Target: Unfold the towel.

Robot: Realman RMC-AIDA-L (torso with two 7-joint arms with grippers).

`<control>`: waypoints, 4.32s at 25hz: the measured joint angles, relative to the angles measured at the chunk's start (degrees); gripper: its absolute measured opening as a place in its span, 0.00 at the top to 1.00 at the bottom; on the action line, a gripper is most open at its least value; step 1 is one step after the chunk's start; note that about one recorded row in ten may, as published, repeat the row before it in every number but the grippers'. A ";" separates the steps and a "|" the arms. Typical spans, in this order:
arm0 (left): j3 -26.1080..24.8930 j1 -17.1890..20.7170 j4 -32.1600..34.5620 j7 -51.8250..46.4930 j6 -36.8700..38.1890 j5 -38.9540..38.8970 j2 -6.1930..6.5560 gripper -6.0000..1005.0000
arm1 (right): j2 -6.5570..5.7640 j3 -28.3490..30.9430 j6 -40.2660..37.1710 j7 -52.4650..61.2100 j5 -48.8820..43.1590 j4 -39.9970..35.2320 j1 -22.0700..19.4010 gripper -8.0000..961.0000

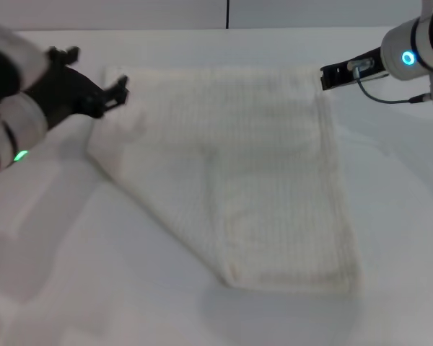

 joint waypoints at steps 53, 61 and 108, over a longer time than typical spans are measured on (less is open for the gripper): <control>-1.73 -16.88 11.93 24.84 -22.84 -16.62 -10.92 0.15 | 0.19 6.61 3.38 -0.96 -10.88 30.98 18.80 0.98; -1.00 -20.06 17.21 25.27 -20.38 -20.12 -11.01 0.15 | 0.18 6.62 2.98 -0.99 -11.08 30.87 18.84 0.98; 1.72 -19.56 -4.31 7.15 -46.81 0.20 -10.86 0.93 | 0.09 6.01 2.25 -1.08 -11.14 30.35 18.44 0.98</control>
